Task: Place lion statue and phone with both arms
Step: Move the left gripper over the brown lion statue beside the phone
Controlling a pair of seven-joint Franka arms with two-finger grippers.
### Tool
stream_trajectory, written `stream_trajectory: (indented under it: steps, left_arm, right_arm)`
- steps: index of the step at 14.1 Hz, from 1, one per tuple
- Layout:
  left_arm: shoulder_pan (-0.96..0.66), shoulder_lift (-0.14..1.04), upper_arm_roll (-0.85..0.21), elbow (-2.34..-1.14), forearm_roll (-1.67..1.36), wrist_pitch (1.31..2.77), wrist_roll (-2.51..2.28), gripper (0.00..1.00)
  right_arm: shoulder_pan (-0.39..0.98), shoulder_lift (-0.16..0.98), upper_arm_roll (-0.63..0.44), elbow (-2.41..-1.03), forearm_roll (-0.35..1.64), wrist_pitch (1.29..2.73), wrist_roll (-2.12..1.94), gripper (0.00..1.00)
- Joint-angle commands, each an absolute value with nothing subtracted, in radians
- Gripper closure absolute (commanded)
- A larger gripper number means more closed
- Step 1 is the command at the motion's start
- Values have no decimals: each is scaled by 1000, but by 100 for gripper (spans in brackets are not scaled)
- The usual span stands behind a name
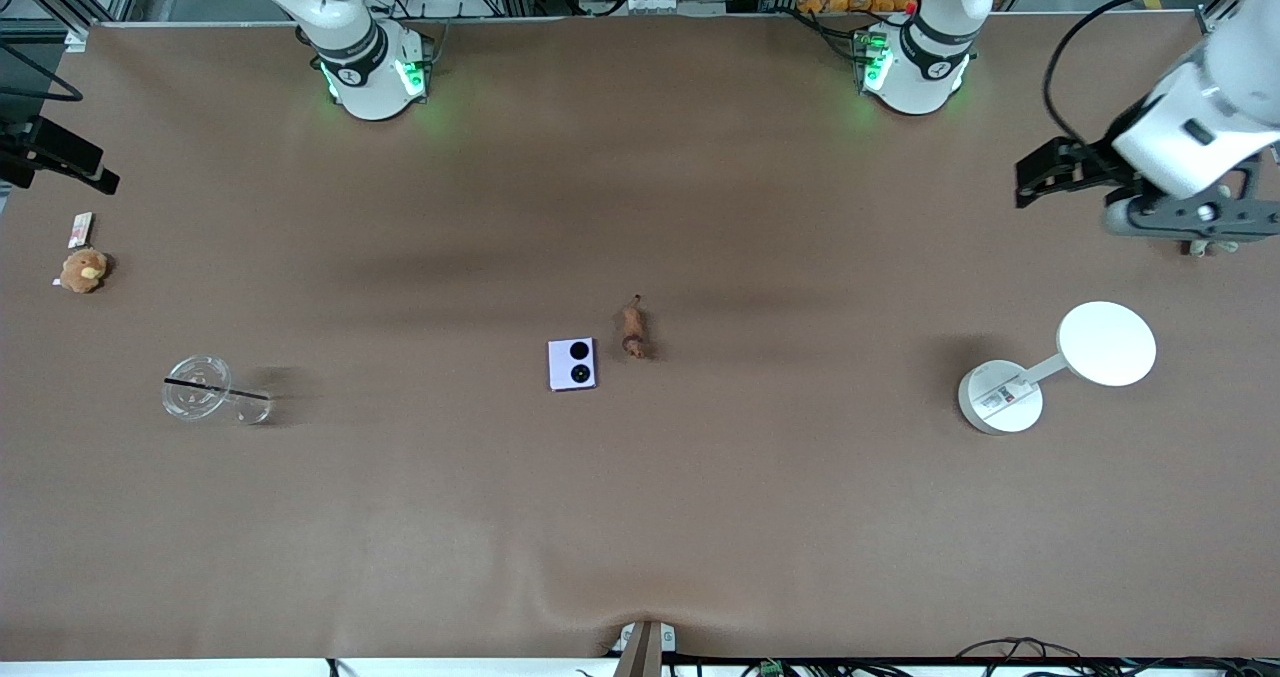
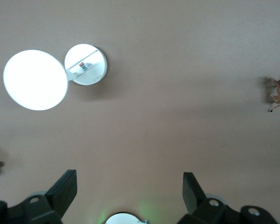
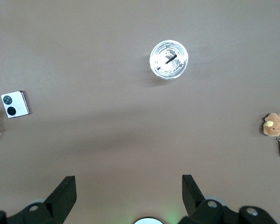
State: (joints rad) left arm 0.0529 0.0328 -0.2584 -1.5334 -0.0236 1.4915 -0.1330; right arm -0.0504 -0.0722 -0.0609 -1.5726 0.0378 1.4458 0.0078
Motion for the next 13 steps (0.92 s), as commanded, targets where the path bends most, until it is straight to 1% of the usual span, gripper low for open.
stream_trajectory:
  steps: [1,4,10,13]
  left_arm:
    - [49,84,-322,-1517,-38,1529,-234,0]
    - [37,152,-405,-1519,-37,1606,-357,0]
    - [-155,311,-410,-1514,49,1772,-624,0]
    - [-210,379,-410,-1511,81,1834,-716,0]
  right_arm:
    - [-75,-67,-54,-1557,31,1431,-2,0]
    - [-78,-67,-54,-1557,32,1431,-2,0]
    - [-81,-66,-54,-1551,38,1440,2,0]
    - [-77,-66,-54,-1551,43,1442,2,0]
